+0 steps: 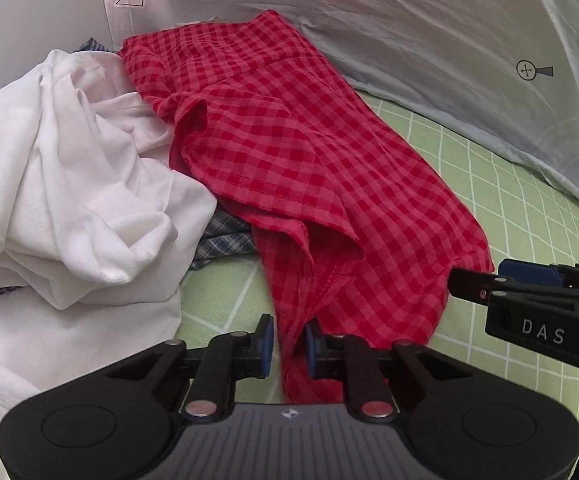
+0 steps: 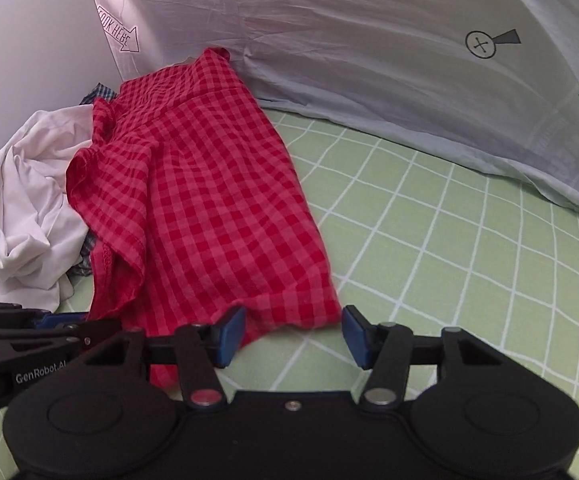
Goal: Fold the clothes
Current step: 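Reach both tools to the red shorts and close on its edge, then pull the red shorts out onto open mat with both tools, then release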
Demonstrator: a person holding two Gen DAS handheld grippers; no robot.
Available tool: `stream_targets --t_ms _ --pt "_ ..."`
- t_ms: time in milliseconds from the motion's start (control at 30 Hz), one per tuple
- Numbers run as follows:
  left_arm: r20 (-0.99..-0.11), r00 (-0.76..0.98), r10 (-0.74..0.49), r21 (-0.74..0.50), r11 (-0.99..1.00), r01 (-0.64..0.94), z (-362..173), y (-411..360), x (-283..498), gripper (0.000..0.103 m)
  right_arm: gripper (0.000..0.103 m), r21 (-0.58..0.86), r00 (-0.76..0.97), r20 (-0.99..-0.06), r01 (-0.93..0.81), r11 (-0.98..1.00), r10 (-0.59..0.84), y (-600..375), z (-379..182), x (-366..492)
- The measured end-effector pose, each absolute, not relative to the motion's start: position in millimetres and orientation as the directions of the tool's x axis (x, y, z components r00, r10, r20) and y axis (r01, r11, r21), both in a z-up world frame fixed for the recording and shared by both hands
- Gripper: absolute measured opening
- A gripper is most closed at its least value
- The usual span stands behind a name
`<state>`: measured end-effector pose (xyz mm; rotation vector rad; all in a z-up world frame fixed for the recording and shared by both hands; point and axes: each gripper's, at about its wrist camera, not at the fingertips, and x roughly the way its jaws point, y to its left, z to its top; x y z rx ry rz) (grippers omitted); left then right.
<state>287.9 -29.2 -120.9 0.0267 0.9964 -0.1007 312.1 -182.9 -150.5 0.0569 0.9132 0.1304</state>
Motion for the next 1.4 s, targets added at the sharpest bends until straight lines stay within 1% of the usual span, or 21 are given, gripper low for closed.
stream_targets --t_ms 33,67,100,133,200,233,300,467,733,767,867,967,1067,1167,1200,1267,1333,1367,1400 --pt "-0.838 0.541 -0.074 -0.022 0.995 0.102 -122.2 -28.8 290.4 0.007 0.054 0.109 0.603 -0.785 -0.098 0.989 0.146 -180.4 -152.0 313.7" --pt "-0.836 0.543 -0.076 -0.02 0.994 0.107 -123.6 -28.4 292.9 0.004 0.049 0.112 0.601 -0.784 -0.107 0.988 0.154 -177.8 -153.5 315.3" --pt "-0.833 0.548 -0.073 -0.011 0.993 0.116 -123.5 -30.6 292.8 0.003 0.039 0.108 0.604 -0.782 -0.115 0.988 0.156 -175.6 -155.5 315.2" --pt "-0.833 0.548 -0.077 -0.012 0.993 0.121 -122.9 -32.9 291.9 0.003 0.036 0.104 0.607 -0.779 -0.121 0.987 0.156 -173.5 -157.5 315.1" --pt "-0.837 0.54 -0.089 -0.023 0.992 0.127 -121.6 -37.0 290.5 0.002 0.01 0.074 0.625 -0.769 -0.12 0.99 0.133 -172.8 -158.8 311.8" --pt "-0.838 0.537 -0.1 -0.036 0.991 0.128 -120.3 -38.9 288.1 0.002 0.003 0.077 0.626 -0.769 -0.117 0.99 0.134 -175.7 -158.7 309.6" --pt "-0.839 0.529 -0.125 -0.066 0.989 0.129 -117.1 -42.7 282.3 0.002 0.001 0.069 0.63 -0.767 -0.109 0.992 0.123 -182.5 -158.7 301.3" --pt "-0.839 0.52 -0.163 -0.08 0.981 0.177 -107.7 -64.9 258.4 0.002 0.001 0.004 0.645 -0.763 -0.077 0.997 0.053 -202.8 -157.2 266.5" --pt "-0.848 0.459 -0.263 -0.132 0.945 0.298 -106.3 -124.3 174.5 0.003 0.001 0.003 0.625 -0.78 0.069 0.998 -0.041 -270.2 -151.0 162.7" --pt "-0.85 0.45 -0.274 -0.137 0.94 0.314 -106.1 -132.8 163.0 0.007 0.001 -0.009 0.616 -0.786 0.086 0.996 -0.06 -279.7 -150.2 148.4" --pt "-0.85 0.443 -0.285 -0.139 0.933 0.333 -103.3 -151.4 138.5 0.011 0.001 -0.015 0.607 -0.789 0.144 0.99 -0.1 -314.6 -149.7 104.8" --pt "-0.847 0.453 -0.28 -0.13 0.934 0.333 -98.6 -165.1 121.4 0.011 0.001 -0.072 0.587 -0.788 0.216 0.974 -0.188 -351.5 -148.1 65.9" --pt "-0.843 0.463 -0.274 -0.122 0.935 0.333 -94.0 -178.8 104.3 0.011 0.001 -0.086 0.558 -0.785 0.333 0.939 -0.269 -398.7 -147.1 31.0" --pt "-0.84 0.474 -0.264 -0.108 0.938 0.33 -90.3 -191.6 90.7 0.011 0.001 -0.137 0.512 -0.774 0.438 0.889 -0.371 -444.4 -146.9 2.9" --pt "-0.841 0.476 -0.259 -0.106 0.94 0.325 -89.9 -191.5 92.1 0.012 0.001 -0.159 0.487 -0.769 0.481 0.862 -0.414 -461.6 -147.0 -7.4" --pt "-0.842 0.477 -0.254 -0.107 0.943 0.315 -89.0 -188.6 97.0 0.017 0.002 -0.179 0.438 -0.766 0.558 0.811 -0.47 -488.5 -146.5 -20.8" --pt "-0.843 0.478 -0.249 -0.107 0.947 0.304 -88.1 -185.8 101.9 0.018 0.007 -0.176 0.393 -0.767 0.631 0.755 -0.507 -511.6 -144.6 -32.0" --pt "-0.843 0.478 -0.246 -0.108 0.948 0.299 -87.7 -184.4 104.3 0.019 0.012 -0.149 0.378 -0.772 0.675 0.723 -0.512 -517.3 -143.4 -37.7" --pt "-0.844 0.478 -0.244 -0.108 0.95 0.294 -87.3 -183.0 106.7 0.02 0.019 -0.121 0.362 -0.777 0.717 0.687 -0.515 -522.7 -142.3 -43.5"
